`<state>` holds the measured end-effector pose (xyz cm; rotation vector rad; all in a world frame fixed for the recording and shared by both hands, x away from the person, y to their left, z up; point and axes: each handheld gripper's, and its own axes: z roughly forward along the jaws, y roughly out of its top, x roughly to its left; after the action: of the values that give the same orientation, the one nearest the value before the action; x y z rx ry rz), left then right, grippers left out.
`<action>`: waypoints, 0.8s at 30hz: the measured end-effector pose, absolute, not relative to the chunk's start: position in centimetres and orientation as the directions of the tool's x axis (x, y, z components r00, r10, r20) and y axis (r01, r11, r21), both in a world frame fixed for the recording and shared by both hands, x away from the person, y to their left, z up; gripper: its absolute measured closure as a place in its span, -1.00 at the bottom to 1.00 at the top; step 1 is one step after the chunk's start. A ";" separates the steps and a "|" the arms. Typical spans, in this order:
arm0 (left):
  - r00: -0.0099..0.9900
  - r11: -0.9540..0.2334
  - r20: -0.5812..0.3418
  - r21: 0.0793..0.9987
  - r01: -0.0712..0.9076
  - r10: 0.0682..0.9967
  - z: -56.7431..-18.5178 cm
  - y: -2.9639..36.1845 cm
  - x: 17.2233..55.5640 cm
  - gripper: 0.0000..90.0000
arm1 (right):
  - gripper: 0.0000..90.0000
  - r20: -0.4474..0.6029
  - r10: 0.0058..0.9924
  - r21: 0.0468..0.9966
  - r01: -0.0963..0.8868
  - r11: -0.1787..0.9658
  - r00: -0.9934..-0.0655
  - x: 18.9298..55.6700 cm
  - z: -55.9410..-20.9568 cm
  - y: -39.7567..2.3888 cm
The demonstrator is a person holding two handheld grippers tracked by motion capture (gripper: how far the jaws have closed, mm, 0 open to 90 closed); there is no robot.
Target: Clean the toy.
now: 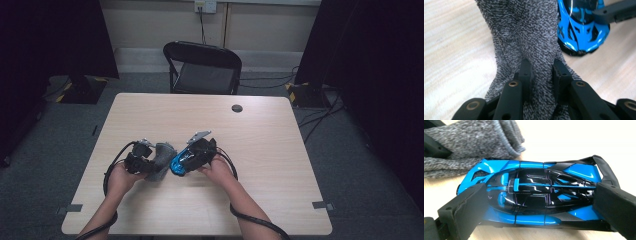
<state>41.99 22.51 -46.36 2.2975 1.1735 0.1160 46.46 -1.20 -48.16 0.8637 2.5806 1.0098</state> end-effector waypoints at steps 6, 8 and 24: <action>0.617 -0.476 -0.169 0.494 0.728 0.769 -46.1 23.2 40.8 0.62 | -1.00 -0.006 0.604 0.682 0.439 0.585 -0.797 46.4 -48.2 -1.2; 0.621 -0.483 -0.160 0.493 0.724 0.767 -45.9 23.4 40.5 0.62 | -1.00 -0.007 0.604 0.680 0.439 0.587 -0.797 46.5 -48.2 -1.2; 0.575 -0.418 -0.138 0.556 0.719 0.807 -43.4 24.6 41.9 0.60 | -1.00 -0.005 0.605 0.692 0.434 0.577 -0.796 46.4 -48.3 -1.3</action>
<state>41.86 24.63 -43.43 2.2366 1.2133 0.2013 46.38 -1.27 -48.28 0.8622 2.5693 1.0292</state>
